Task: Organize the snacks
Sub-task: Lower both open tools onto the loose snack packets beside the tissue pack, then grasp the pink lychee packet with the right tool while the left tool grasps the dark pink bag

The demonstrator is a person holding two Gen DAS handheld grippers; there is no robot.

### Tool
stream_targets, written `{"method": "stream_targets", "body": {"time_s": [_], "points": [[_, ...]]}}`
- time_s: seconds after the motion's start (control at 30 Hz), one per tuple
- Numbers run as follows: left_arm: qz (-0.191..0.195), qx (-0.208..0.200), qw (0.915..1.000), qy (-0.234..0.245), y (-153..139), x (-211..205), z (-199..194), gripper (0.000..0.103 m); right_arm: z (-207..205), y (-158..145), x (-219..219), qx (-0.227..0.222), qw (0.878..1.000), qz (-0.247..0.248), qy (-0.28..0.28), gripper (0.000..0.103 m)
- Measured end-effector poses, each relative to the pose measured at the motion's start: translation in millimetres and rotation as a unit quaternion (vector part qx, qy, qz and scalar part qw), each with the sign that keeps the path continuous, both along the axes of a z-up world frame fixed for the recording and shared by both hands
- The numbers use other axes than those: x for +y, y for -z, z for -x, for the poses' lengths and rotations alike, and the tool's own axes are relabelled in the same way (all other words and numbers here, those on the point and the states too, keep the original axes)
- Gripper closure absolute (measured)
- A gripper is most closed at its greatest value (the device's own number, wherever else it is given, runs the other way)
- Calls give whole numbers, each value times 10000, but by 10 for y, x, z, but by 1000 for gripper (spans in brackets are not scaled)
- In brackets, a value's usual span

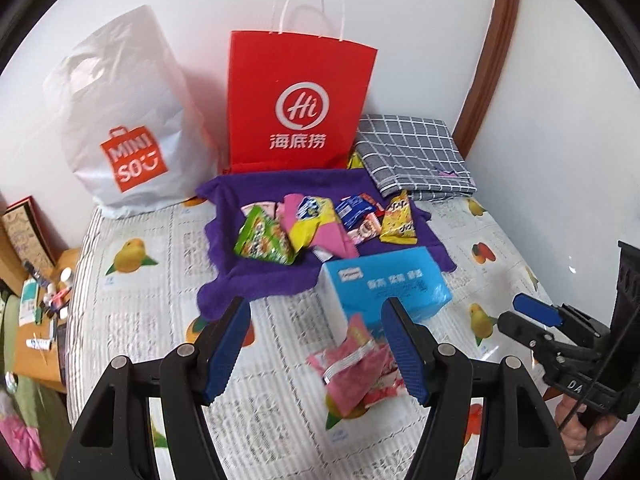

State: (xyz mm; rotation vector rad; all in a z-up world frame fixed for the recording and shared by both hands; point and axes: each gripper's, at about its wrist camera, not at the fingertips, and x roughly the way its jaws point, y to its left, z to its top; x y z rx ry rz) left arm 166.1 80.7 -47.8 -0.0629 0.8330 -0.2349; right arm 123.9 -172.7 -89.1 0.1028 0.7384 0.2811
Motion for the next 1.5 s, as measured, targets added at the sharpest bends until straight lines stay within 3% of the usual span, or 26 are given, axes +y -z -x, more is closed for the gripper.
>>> {"method": "stream_targets", "body": {"time_s": [0.47, 0.83, 0.93, 1.13, 1.27, 1.37, 1.5], "points": [[-28, 386, 9986, -365, 399, 354, 72, 37, -100, 790, 432, 741, 9959, 213, -482, 50], [83, 647, 9967, -476, 644, 541, 56, 37, -331, 1113, 752, 1145, 9911, 250, -634, 49], [96, 738, 9960, -497, 676, 564, 58, 37, -376, 1164, 828, 1211, 9900, 297, -666, 45], [-4, 738, 9959, -513, 639, 559, 95, 37, -428, 1224, 962, 1138, 9900, 525, -646, 39], [34, 758, 9957, -531, 627, 527, 99, 37, -416, 1264, 1104, 854, 9885, 999, -743, 37], [69, 758, 9959, -482, 628, 475, 111, 37, -388, 1276, 1131, 673, 9861, 1297, -793, 43], [56, 759, 9963, -410, 673, 401, 136, 37, -337, 1259, 916, 643, 9883, 1113, -825, 47]]}}
